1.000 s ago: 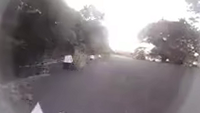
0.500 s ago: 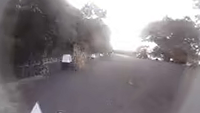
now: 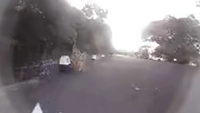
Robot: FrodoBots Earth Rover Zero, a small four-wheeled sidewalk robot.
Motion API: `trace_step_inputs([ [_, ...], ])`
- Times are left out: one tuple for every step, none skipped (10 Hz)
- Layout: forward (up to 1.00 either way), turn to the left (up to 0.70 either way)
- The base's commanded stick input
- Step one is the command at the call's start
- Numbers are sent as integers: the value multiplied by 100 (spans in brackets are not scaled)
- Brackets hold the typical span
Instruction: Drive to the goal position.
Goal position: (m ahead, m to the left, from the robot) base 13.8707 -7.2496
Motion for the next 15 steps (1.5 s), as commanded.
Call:
trace_step_inputs([
  [70, 0],
  [70, 0],
  [70, 0],
  [70, 0],
  [70, 0],
  [70, 0],
  [70, -8],
  [70, -20],
  [70, -32],
  [70, -35],
  [70, -35],
  [70, -35],
  [70, -35],
  [70, -35],
  [70, -35],
])
